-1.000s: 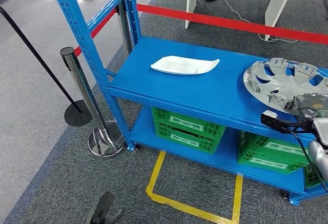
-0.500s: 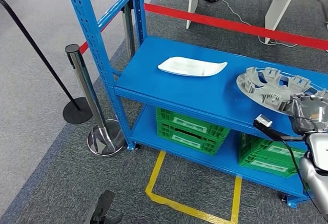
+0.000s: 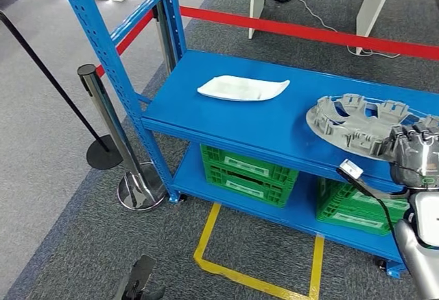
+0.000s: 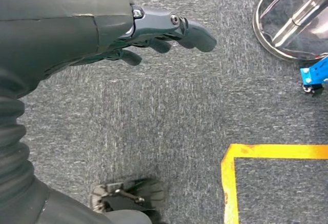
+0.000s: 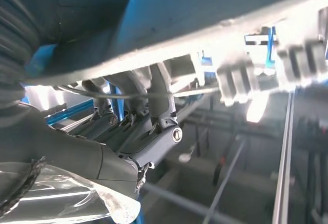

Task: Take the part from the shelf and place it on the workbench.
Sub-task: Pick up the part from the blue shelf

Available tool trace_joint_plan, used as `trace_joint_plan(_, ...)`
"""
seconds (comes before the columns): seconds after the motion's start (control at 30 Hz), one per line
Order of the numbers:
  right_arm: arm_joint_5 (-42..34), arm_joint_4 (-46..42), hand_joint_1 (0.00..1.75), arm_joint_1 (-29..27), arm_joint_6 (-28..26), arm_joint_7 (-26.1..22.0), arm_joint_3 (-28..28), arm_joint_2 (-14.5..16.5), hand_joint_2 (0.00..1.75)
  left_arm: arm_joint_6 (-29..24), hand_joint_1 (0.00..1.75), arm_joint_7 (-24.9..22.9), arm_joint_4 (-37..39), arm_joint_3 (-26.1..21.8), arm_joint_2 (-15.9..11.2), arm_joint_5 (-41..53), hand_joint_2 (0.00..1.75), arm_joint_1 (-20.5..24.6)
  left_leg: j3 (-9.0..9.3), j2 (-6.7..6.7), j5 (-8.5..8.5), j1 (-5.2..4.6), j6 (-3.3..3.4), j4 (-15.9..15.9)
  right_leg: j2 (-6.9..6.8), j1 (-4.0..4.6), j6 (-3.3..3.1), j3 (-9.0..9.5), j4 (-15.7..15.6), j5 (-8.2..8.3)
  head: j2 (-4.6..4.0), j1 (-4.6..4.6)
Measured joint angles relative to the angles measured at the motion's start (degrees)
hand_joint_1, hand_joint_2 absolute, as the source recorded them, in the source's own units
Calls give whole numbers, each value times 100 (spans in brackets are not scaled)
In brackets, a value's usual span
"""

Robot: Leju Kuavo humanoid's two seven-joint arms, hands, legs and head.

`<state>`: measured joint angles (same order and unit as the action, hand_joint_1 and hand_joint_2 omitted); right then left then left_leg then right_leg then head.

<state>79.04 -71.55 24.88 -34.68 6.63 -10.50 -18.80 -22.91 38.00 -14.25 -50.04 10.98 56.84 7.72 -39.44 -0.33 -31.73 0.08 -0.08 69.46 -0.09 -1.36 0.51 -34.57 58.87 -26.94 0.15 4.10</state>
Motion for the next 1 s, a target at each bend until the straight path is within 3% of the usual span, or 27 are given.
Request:
trace_joint_plan(0.07, 5, -90, 175, -55, -81, -34, 64, 58, 175, -17, 0, -13, 0, -1, -1, -6, 175, -6, -284, 3, -171, 1, 6, 582, 1, 25, -17, 6, 0, -6, 0, 0)
trace_joint_plan(0.1, 5, -132, 175, -87, -101, -54, 93, 81, 175, -28, 0, -20, 0, -1, -1, -10, 175, -7, -299, 2, -98, -3, 29, 588, 2, 40, -22, 13, 1, -9, 0, 0)
trace_joint_plan(0.13, 3, -178, 175, -116, -131, -71, 122, 104, 175, -41, 0, -28, 0, -2, -1, -12, 175, -7, -210, 2, 71, -12, 66, 375, 5, 56, -26, 22, 1, -12, 0, -1)
trace_joint_plan(0.2, -12, -281, 175, -146, -246, -117, 180, 159, 175, -69, 0, -40, 0, -2, -5, -15, 175, 0, 138, 2, 465, -51, 184, -384, 12, 85, -29, 37, 0, -19, 0, -5)
trace_joint_plan(0.23, -26, -331, 175, -150, -321, -149, 203, 187, 175, -82, 0, -48, 0, -2, -7, -15, 175, 5, 285, 3, 573, -70, 234, -710, 15, 95, -22, 36, 1, -21, 0, -7)
trace_joint_plan(0.27, -43, -387, 175, -157, -381, -198, 227, 217, 175, -93, 0, -61, 0, -2, -5, -14, 175, 12, 369, 4, 611, -87, 266, -905, 15, 98, -9, 28, -1, -20, 0, -9)
trace_joint_plan(0.4, -140, -695, 175, -194, -453, -519, 361, 354, 175, -121, 0, -97, 0, -2, 6, -17, 175, 33, 427, 7, 636, -69, 278, -1097, 6, 85, 88, -33, 28, -64, 0, -8)
trace_joint_plan(0.47, -199, -834, 175, -182, -467, -632, 450, 404, 175, -126, 0, -101, 0, -2, 21, -16, 175, 52, 454, 10, 675, -38, 296, -1165, 8, 75, 129, -236, 438, -322, 0, -18)
trace_joint_plan(0.53, -261, -927, 175, -180, -480, -746, 532, 460, 175, -127, 0, -110, 0, -2, 40, -13, 175, 62, 452, 9, 678, -35, 310, -1165, 8, 66, 171, -583, 1189, -661, 0, -25)
trace_joint_plan(0.57, -293, -966, 175, -187, -481, -812, 569, 493, 175, -128, 0, -117, 0, -2, 46, -13, 175, 61, 452, 10, 676, -33, 310, -1161, 7, 60, 191, -716, 1463, -735, 0, -23)
trace_joint_plan(0.6, -321, -1005, 175, -192, -481, -866, 603, 526, 175, -131, 0, -122, 0, -1, 50, -13, 175, 61, 452, 10, 673, -28, 305, -1156, 5, 50, 212, -760, 1541, -697, 0, -22)
trace_joint_plan(0.63, -346, -1047, 175, -192, -481, -906, 638, 553, 175, -137, 0, -128, 0, -1, 54, -13, 175, 63, 453, 9, 666, -20, 295, -1145, 2, 37, 230, -680, 1374, -549, 0, -23)
trace_joint_plan(0.7, -394, -1129, 175, -177, -482, -973, 701, 593, 175, -153, 0, -139, 0, 1, 60, -13, 175, 68, 451, -1, 636, -7, 246, -1104, -5, 5, 272, -300, 632, -184, 0, -26)
trace_joint_plan(0.77, -467, -1197, 175, -150, -484, -1050, 755, 632, 175, -170, 0, -155, 0, 1, 62, -13, 175, 69, 426, -13, 609, -22, 181, -1038, 5, -1, 247, -5, 98, -55, 0, -32)
trace_joint_plan(0.9, -644, -1309, 175, -127, -490, -1207, 869, 681, 175, -195, 0, -184, 0, 3, 60, -26, 175, 65, 389, -9, 569, -27, 85, -967, 22, 9, 88, 48, 23, -61, 0, -22)
trace_joint_plan(0.93, -678, -1331, 175, -112, -490, -1230, 896, 683, 175, -197, 0, -185, 0, 4, 60, -30, 175, 67, 337, -5, 477, -21, 57, -836, 19, 1, 52, 54, 19, -57, 0, -18)
trace_joint_plan(1.0, -722, -1362, 175, -83, -490, -1262, 936, 686, 175, -197, 0, -185, 0, 7, 64, -30, 175, 68, 77, 3, 147, -9, 5, -224, 13, 0, 3, 62, 16, -58, 0, -9)
